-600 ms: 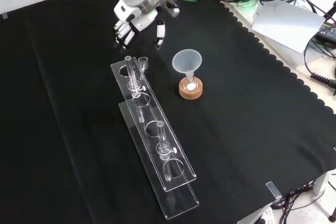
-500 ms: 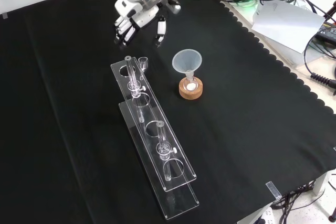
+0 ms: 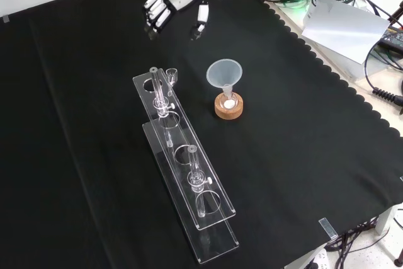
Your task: Remove the funnel from the round-bottom flask.
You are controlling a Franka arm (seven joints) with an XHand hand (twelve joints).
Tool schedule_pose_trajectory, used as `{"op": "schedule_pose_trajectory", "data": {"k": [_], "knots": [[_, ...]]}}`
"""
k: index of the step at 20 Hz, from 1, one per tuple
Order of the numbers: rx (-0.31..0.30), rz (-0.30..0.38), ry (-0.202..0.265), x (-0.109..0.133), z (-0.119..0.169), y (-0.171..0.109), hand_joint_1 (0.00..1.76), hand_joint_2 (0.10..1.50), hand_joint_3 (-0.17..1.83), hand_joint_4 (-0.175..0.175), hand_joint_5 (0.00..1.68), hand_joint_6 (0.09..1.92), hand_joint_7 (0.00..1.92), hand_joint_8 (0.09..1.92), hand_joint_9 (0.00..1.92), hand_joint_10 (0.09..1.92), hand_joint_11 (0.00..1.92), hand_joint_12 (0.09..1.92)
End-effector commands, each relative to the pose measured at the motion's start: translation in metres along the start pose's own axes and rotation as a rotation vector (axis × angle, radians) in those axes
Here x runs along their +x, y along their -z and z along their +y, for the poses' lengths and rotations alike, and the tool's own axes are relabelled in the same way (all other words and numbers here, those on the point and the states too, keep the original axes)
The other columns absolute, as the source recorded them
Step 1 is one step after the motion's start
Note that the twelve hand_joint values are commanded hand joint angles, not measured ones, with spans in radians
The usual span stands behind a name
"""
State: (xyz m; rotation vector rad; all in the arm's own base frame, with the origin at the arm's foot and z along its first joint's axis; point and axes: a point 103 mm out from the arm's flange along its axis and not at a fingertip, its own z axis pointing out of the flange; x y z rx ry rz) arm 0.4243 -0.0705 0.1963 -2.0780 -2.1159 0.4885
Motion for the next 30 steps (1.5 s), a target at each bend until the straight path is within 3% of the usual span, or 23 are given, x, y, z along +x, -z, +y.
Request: {"op": "schedule_pose_trajectory", "data": {"k": [1,5,15,22,30], "knots": [[-0.020,0.002,0.021,0.017,-0.041,0.021,0.73,0.71,0.46,-0.028,0.33,0.09,0.20,0.65,0.35,0.70,0.10,1.40],[-0.028,-0.004,0.041,0.034,-0.055,0.032,0.71,0.71,0.46,-0.031,0.36,0.09,0.30,0.67,0.45,0.68,0.20,1.38],[0.026,-0.022,0.170,0.087,-0.074,0.052,0.65,0.70,0.45,-0.036,0.37,0.09,0.33,0.66,0.50,0.64,0.26,1.37],[0.082,-0.057,0.232,0.123,-0.068,0.058,0.61,0.68,0.43,-0.046,0.32,0.09,0.27,0.64,0.50,0.64,0.31,1.38],[0.145,-0.074,0.269,0.146,-0.044,0.058,0.57,0.69,0.35,-0.045,0.21,0.09,0.07,0.67,0.32,0.70,0.30,1.41]]}}
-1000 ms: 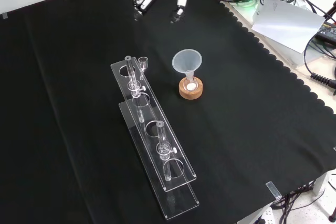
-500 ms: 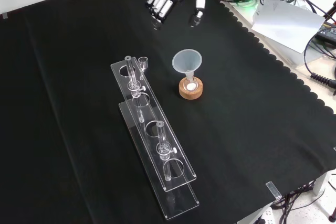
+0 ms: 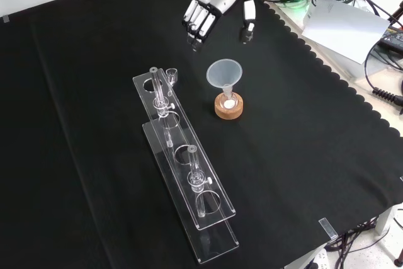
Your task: Remove the funnel from the round-bottom flask.
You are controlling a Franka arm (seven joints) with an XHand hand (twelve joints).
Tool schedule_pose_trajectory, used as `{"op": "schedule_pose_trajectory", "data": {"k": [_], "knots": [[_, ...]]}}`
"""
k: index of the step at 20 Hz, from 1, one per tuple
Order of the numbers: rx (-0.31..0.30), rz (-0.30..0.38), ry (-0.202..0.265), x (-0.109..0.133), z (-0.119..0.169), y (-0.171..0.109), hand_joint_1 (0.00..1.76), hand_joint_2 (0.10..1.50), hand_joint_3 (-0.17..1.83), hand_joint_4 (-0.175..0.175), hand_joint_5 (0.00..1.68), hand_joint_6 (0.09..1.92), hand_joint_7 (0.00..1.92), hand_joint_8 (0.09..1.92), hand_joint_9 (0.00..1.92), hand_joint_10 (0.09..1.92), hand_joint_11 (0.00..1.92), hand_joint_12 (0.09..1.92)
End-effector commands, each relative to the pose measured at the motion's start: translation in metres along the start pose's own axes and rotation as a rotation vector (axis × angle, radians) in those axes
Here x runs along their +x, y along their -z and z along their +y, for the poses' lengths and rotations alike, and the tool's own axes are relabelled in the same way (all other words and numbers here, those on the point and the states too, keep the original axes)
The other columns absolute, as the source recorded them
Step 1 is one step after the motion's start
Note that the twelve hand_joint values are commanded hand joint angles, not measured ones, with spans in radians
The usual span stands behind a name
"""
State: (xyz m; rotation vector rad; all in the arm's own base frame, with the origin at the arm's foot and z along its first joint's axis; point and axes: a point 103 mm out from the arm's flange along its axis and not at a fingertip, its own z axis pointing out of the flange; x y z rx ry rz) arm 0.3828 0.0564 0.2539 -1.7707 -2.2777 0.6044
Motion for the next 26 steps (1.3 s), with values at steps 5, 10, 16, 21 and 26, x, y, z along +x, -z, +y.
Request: {"op": "schedule_pose_trajectory", "data": {"k": [5,10,16,21,26], "knots": [[0.082,-0.019,0.076,0.030,0.030,0.001,0.56,0.68,0.33,-0.047,0.20,0.09,0.07,0.68,0.33,0.72,0.32,1.42],[0.112,-0.015,0.090,0.033,0.033,-0.004,0.56,0.68,0.32,-0.051,0.19,0.09,0.08,0.69,0.35,0.73,0.37,1.42],[0.166,-0.031,0.123,0.041,0.040,-0.010,0.54,0.68,0.30,-0.053,0.17,0.09,0.02,0.66,0.29,0.75,0.37,1.41],[0.186,-0.048,0.112,0.041,0.044,-0.011,0.54,0.70,0.24,-0.050,0.14,0.09,0.00,0.48,0.15,0.80,0.31,1.43],[0.197,-0.044,0.115,0.041,0.047,-0.015,0.53,0.70,0.23,-0.049,0.13,0.09,0.00,0.38,0.11,0.82,0.29,1.45]]}}
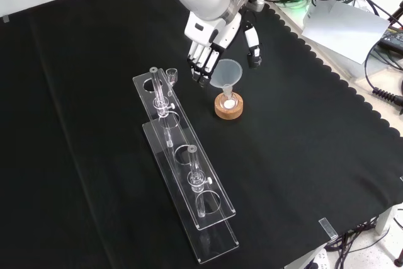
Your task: Remove the funnel from the round-bottom flask.
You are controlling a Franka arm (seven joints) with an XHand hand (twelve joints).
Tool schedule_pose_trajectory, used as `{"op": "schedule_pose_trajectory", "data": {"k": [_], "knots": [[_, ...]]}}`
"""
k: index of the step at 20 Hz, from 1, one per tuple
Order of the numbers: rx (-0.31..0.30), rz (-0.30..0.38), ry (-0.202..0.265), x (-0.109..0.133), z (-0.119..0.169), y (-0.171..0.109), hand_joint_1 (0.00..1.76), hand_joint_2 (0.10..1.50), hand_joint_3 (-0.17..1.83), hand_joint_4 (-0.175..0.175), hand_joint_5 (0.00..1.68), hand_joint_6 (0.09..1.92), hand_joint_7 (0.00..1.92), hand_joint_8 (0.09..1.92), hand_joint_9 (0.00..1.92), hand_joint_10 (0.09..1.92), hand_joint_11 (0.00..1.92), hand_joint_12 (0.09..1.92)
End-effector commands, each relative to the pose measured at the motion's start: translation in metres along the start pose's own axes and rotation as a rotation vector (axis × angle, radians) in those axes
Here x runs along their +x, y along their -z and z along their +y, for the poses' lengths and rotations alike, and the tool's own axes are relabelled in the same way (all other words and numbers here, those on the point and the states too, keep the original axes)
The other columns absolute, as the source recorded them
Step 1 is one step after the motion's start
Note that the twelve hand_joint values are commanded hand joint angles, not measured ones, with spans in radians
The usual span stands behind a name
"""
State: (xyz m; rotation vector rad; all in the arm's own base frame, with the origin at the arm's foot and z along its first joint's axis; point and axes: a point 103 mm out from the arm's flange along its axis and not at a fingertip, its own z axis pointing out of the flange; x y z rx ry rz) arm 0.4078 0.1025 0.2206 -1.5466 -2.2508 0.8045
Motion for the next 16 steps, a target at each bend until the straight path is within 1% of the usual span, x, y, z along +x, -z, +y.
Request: {"op": "schedule_pose_trajectory", "data": {"k": [1,7,12,16], "knots": [[0.018,-0.002,0.002,0.001,0.003,-0.004,0.53,0.70,0.22,-0.049,0.12,0.09,0.00,0.38,0.11,0.83,0.28,1.45],[0.019,-0.029,0.005,0.008,0.004,-0.007,0.53,0.71,0.21,-0.049,0.12,0.09,0.00,0.43,0.17,0.84,0.31,1.45],[0.032,-0.065,-0.004,0.011,0.006,-0.009,0.53,0.71,0.20,-0.049,0.13,0.09,0.00,0.47,0.22,0.83,0.33,1.44],[0.044,-0.100,-0.009,0.011,0.008,-0.012,0.54,0.72,0.19,-0.051,0.13,0.09,0.00,0.52,0.29,0.79,0.35,1.43]]}}
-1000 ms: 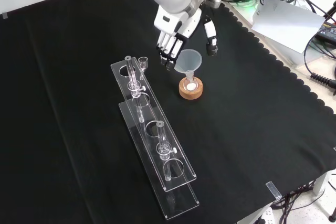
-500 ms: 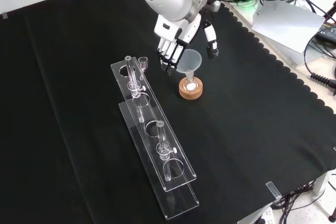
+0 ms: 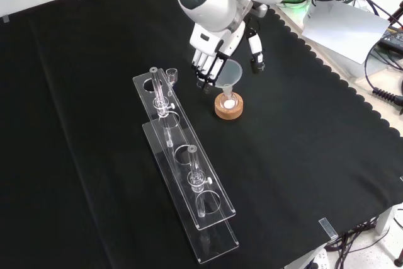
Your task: Remove the funnel from the round-bottom flask.
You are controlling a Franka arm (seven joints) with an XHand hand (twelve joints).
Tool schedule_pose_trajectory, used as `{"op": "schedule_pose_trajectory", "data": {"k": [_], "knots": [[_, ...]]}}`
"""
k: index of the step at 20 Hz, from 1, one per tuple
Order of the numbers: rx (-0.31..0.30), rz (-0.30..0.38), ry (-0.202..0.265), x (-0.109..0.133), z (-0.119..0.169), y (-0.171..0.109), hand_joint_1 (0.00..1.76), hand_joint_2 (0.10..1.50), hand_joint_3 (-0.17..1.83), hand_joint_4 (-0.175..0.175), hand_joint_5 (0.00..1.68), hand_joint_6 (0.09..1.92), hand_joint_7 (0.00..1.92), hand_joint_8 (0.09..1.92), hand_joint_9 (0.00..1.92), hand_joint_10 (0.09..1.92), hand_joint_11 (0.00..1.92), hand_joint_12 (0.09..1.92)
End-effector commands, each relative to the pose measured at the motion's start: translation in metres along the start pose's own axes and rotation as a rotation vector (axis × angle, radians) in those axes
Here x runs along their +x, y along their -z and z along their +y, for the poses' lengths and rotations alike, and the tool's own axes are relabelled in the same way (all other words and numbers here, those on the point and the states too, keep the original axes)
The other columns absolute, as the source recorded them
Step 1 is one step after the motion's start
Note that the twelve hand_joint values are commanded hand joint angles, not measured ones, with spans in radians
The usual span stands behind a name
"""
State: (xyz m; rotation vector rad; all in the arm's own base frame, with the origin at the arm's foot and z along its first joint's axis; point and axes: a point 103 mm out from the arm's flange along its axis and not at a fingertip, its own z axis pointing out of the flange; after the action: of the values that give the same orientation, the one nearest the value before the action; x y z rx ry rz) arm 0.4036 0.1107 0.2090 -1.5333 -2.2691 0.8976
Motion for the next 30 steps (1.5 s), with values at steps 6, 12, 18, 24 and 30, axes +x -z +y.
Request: {"op": "schedule_pose_trajectory", "data": {"k": [6,12,18,24,30], "knots": [[-0.007,-0.122,-0.018,0.003,0.003,-0.001,0.59,0.74,0.21,-0.056,0.19,0.09,0.04,0.65,0.50,0.67,0.37,1.40],[-0.139,-0.259,-0.088,0.004,-0.004,0.004,0.71,0.75,0.36,-0.033,0.55,0.09,0.40,0.62,0.80,0.53,0.51,1.30],[-0.145,-0.242,-0.064,0.001,-0.015,0.022,0.79,0.72,0.55,0.011,0.84,0.51,0.54,0.58,0.94,0.42,0.59,1.26],[-0.086,-0.220,-0.031,0.001,-0.028,0.045,0.79,0.71,0.58,0.008,0.82,0.63,0.54,0.58,0.94,0.42,0.58,1.25],[0.004,-0.193,-0.002,-0.007,-0.046,0.068,0.79,0.71,0.59,0.010,0.82,0.66,0.53,0.59,0.94,0.42,0.56,1.26]]}}
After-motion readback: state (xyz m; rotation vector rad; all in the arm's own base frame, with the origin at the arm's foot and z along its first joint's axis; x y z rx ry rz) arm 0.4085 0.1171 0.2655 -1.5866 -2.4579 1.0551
